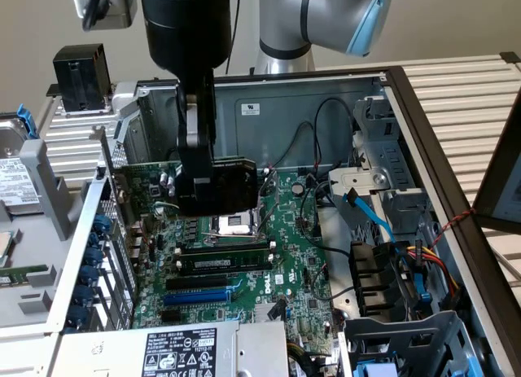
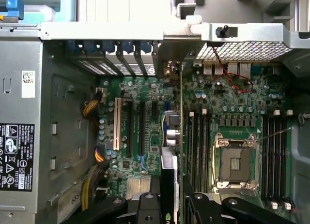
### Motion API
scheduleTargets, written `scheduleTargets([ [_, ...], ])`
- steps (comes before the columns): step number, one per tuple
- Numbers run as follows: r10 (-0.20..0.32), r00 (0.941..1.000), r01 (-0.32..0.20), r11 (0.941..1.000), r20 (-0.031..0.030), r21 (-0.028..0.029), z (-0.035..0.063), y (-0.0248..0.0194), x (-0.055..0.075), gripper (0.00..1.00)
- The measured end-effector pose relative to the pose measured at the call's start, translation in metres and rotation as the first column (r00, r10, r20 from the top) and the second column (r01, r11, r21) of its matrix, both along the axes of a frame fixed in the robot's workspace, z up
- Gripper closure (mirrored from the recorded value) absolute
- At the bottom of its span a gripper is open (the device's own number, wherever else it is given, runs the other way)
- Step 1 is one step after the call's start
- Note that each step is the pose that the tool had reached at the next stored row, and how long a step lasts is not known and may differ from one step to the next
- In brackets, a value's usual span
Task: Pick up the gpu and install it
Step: 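Insert the gpu into the slot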
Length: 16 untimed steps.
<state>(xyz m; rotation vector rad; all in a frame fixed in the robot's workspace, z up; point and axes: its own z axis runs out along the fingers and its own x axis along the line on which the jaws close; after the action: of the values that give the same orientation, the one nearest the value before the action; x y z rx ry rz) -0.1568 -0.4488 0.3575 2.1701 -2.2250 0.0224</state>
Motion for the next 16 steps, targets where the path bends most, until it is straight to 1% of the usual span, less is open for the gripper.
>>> scheduleTargets([
  [2,-0.001,1.0,0.001,1.0,0.0088,0.0002,-0.0016,0.0,0.0,0.73],
  [3,-0.001,0.9999,0.001,1.0,0.0113,0.0002,-0.0028,0.0,0.0,0.73],
  [8,-0.001,0.9999,0.001,1.0,0.0119,0.0001,-0.0034,0.0,0.0,0.73],
  [16,-0.002,0.9999,0.002,1.0,0.012,0.0005,-0.017,0.0,-0.002,0.73],
])
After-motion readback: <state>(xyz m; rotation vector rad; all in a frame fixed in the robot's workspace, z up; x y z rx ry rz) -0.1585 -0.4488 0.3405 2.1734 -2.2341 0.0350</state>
